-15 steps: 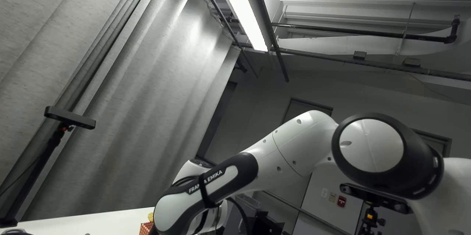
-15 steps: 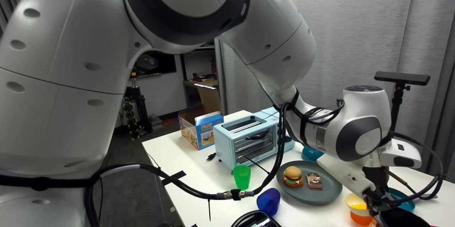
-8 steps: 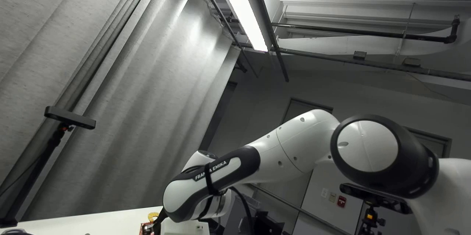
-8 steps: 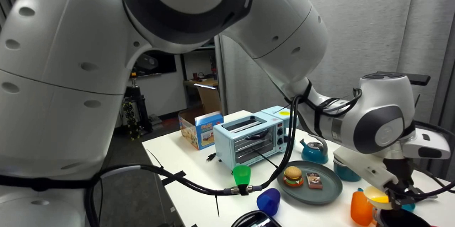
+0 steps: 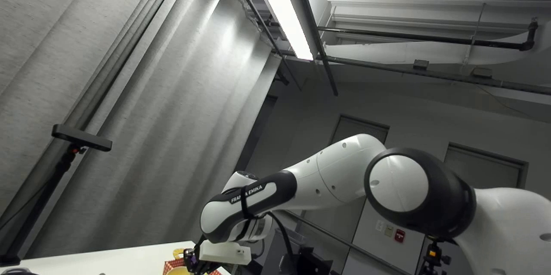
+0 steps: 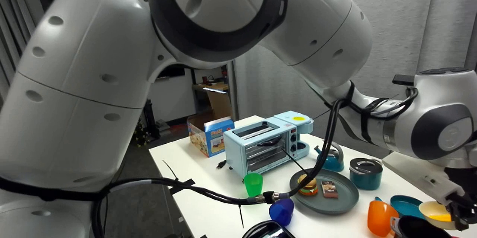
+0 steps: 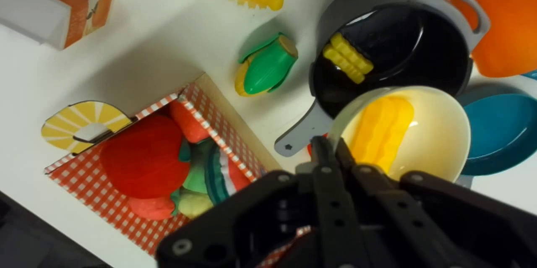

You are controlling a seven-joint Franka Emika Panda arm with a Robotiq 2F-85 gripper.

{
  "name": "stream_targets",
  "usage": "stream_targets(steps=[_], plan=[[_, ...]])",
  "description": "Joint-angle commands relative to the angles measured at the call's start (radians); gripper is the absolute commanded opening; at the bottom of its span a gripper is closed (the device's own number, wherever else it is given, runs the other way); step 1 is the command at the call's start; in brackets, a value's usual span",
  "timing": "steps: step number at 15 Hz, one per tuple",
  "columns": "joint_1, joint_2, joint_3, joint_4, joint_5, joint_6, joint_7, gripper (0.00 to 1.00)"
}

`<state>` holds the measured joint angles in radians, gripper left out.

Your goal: Pour the content from the two small white bowls into the pot

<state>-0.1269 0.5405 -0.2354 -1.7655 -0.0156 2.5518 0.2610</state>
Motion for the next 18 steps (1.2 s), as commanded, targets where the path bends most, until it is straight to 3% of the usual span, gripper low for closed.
stream_targets(steps=[1,11,18], plan=[[0.037,0.088,-0.058,0.096,-0.075,-0.023,0.082,0.01],[0.184,0.175,-0.149,0.102,-0.265,0.021,0.187,0.01],[0.335,0.214,-0.314,0.088,-0.483,0.143,0.358,0.01]])
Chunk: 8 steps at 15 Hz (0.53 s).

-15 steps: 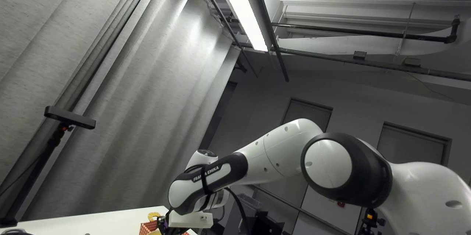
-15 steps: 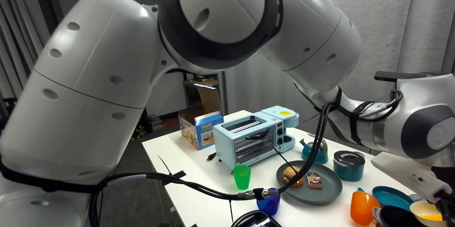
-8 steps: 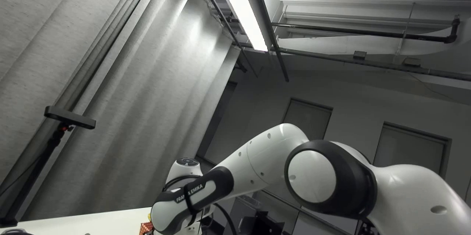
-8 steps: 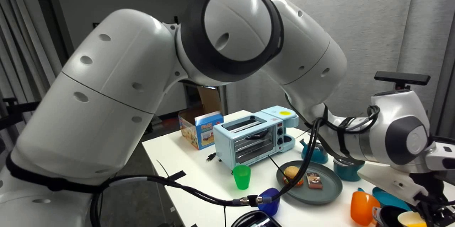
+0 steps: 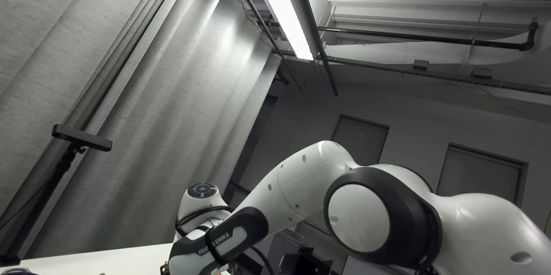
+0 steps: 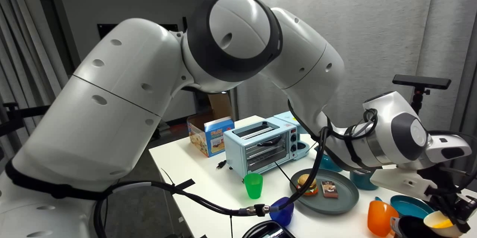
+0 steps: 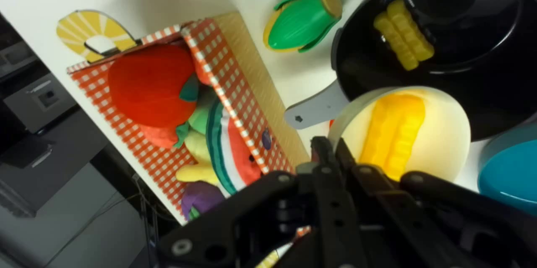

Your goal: Pour the content from the two small white bowls into the pot

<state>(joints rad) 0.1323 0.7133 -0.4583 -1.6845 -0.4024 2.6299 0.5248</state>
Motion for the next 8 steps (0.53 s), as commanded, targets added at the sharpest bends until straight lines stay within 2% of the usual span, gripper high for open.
stream_targets(steps=[1,8], plan=[[0.097,0.051,-0.114,0.002,-0.126,0.081,0.117,0.01],[0.219,0.097,-0.243,-0.074,-0.282,0.138,0.251,0.01]])
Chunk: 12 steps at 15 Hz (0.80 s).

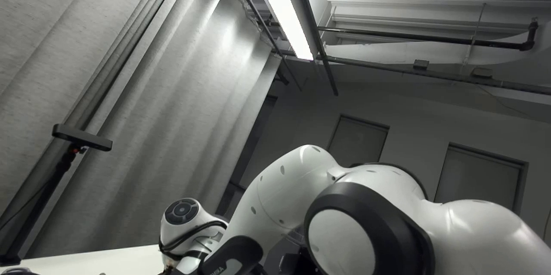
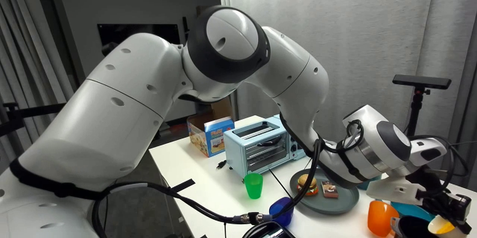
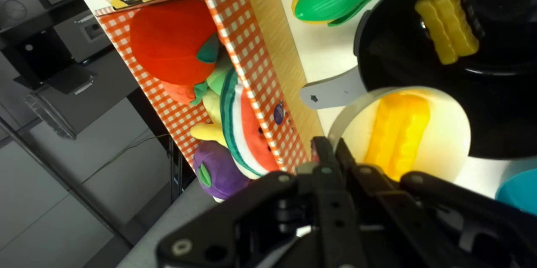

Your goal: Pour the content from the two small white bowls into the pot

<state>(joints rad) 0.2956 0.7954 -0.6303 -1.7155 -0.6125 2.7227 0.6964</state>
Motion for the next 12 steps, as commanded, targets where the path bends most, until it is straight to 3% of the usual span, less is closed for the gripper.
stream_targets(steps=[1,7,12], plan=[[0.072,0.020,-0.090,-0.056,-0.095,0.057,0.105,0.01],[0.223,0.062,-0.257,-0.153,-0.300,0.203,0.344,0.01],[0.426,0.161,-0.464,-0.227,-0.457,0.354,0.610,0.01]])
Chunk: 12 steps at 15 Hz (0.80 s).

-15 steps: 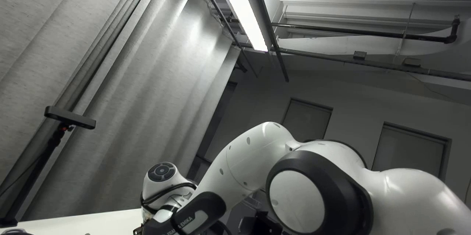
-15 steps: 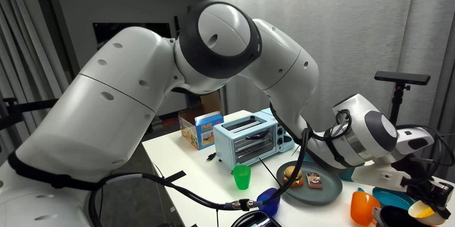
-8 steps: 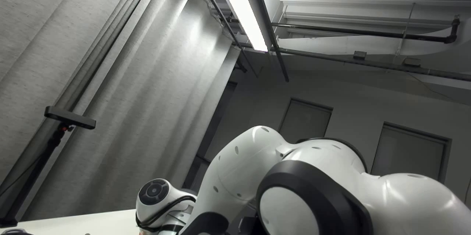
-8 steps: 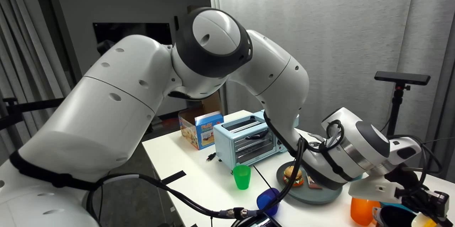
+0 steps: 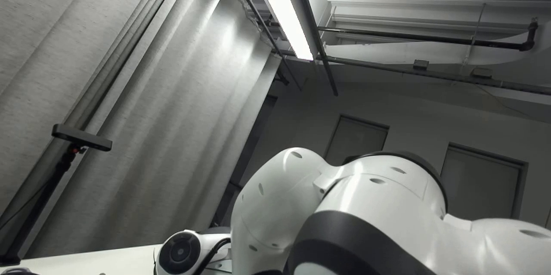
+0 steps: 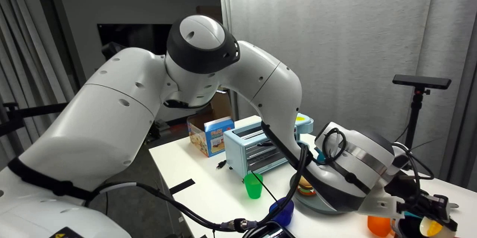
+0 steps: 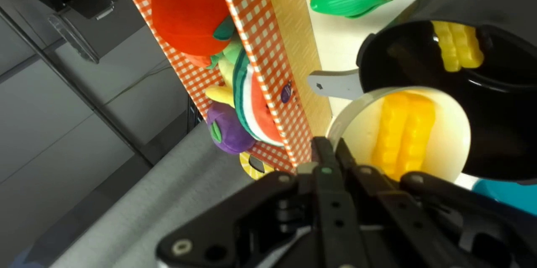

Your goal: Pour the content from the two small white bowls into the pot

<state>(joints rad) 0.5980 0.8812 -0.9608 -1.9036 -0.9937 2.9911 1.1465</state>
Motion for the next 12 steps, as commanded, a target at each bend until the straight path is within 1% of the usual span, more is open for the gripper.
stream_targets(steps=[1,2,3,6,9,12], plan=[[0.165,0.103,-0.176,-0.050,-0.095,0.111,0.211,0.01],[0.204,0.136,-0.219,-0.059,-0.112,0.139,0.263,0.01],[0.264,0.165,-0.267,-0.087,-0.128,0.159,0.318,0.01],[0.366,0.261,-0.355,-0.135,-0.135,0.201,0.423,0.01],[0.399,0.333,-0.377,-0.161,-0.115,0.195,0.470,0.01],[0.391,0.383,-0.370,-0.161,-0.106,0.174,0.501,0.01]])
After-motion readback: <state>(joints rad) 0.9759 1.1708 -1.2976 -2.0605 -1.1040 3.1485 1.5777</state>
